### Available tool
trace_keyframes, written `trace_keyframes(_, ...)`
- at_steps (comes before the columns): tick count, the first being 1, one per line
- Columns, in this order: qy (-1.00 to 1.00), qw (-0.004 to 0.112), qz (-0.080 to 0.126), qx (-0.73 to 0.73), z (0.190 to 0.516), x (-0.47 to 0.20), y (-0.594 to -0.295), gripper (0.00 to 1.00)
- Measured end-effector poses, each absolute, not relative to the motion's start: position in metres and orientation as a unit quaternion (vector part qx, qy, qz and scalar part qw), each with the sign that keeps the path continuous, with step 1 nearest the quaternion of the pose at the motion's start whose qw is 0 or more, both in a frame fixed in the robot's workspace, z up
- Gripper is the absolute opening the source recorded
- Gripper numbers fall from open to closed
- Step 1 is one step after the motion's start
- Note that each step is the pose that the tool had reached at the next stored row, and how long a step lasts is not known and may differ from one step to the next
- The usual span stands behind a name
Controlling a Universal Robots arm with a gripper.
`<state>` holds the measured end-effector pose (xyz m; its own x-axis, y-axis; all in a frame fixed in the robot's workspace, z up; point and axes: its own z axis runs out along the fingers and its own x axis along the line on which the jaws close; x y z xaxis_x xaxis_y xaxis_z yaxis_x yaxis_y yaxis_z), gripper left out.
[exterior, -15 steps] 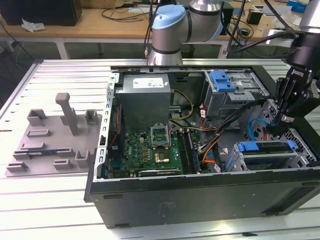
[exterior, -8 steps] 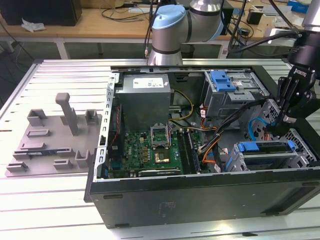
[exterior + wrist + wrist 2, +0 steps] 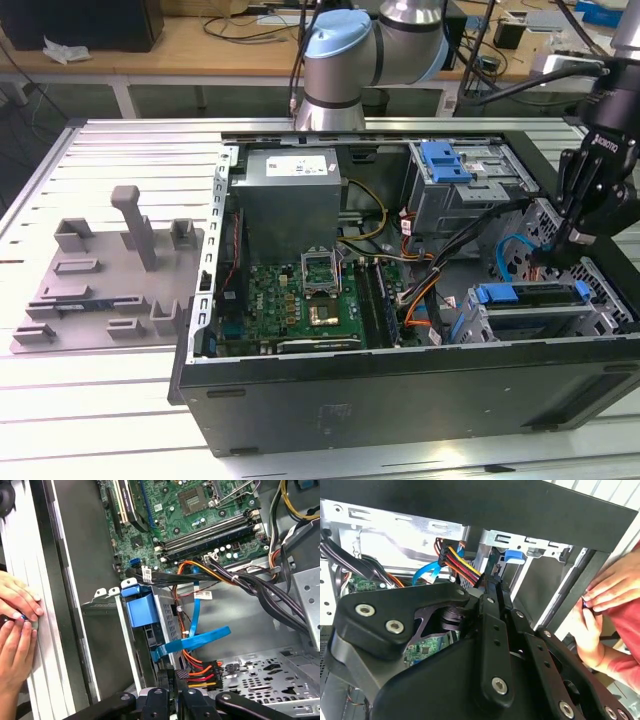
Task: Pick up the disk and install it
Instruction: 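Insert the first disk wire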
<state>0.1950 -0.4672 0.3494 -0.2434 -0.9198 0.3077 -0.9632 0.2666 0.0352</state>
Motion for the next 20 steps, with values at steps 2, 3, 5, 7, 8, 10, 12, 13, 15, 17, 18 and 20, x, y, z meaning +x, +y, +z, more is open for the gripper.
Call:
trace_keyframes(2, -0.784, 0.128, 0.074, 0.602, 0.35, 0.194, -0.469, 0.16)
trace_keyframes(3, -0.784, 0.124, 0.071, 0.604, 0.35, 0.194, -0.47, 0.16)
trace_keyframes(5, -0.784, 0.118, 0.065, 0.606, 0.35, 0.193, -0.473, 0.16)
trace_keyframes(7, -0.784, 0.113, 0.061, 0.608, 0.351, 0.19, -0.475, 0.16)
trace_keyframes(8, -0.784, 0.112, 0.061, 0.608, 0.351, 0.189, -0.475, 0.16)
trace_keyframes(10, -0.784, 0.11, 0.06, 0.608, 0.352, 0.187, -0.476, 0.16)
trace_keyframes(12, -0.784, 0.107, 0.059, 0.608, 0.352, 0.185, -0.477, 0.16)
trace_keyframes(13, -0.784, 0.106, 0.059, 0.609, 0.352, 0.184, -0.478, 0.16)
trace_keyframes(15, -0.783, 0.102, 0.061, 0.61, 0.352, 0.184, -0.48, 0.16)
trace_keyframes(17, -0.781, 0.096, 0.063, 0.613, 0.352, 0.184, -0.483, 0.16)
trace_keyframes(18, -0.78, 0.093, 0.064, 0.615, 0.352, 0.184, -0.485, 0.16)
trace_keyframes(20, -0.777, 0.087, 0.064, 0.62, 0.352, 0.183, -0.49, 0.16)
